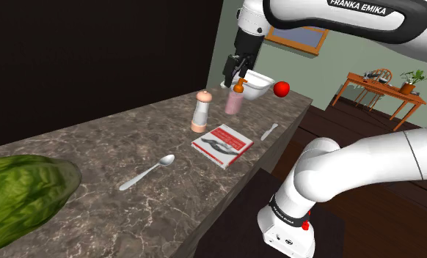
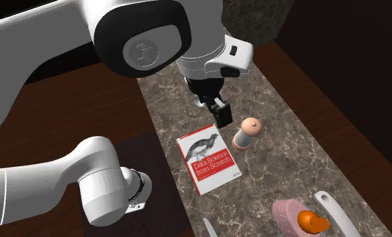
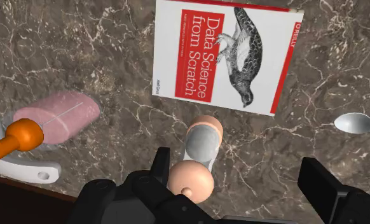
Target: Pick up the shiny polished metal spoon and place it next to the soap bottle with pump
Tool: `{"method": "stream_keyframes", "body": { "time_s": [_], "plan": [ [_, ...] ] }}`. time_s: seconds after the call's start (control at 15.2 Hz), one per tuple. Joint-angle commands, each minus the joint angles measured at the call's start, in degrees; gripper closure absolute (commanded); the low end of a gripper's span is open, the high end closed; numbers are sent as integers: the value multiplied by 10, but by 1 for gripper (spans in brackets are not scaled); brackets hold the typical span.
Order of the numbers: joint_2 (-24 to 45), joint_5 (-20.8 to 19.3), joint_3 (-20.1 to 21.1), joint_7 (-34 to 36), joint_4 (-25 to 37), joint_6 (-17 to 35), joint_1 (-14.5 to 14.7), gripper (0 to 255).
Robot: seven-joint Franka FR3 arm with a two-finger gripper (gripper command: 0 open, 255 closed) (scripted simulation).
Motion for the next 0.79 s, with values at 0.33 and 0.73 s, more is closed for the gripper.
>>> {"method": "stream_keyframes", "body": {
  "time_s": [0.33, 0.73],
  "plan": [
    [49, 36, 26, 47, -31, 43, 12, 0],
    [125, 79, 57, 99, -52, 100, 27, 0]
  ]
}}
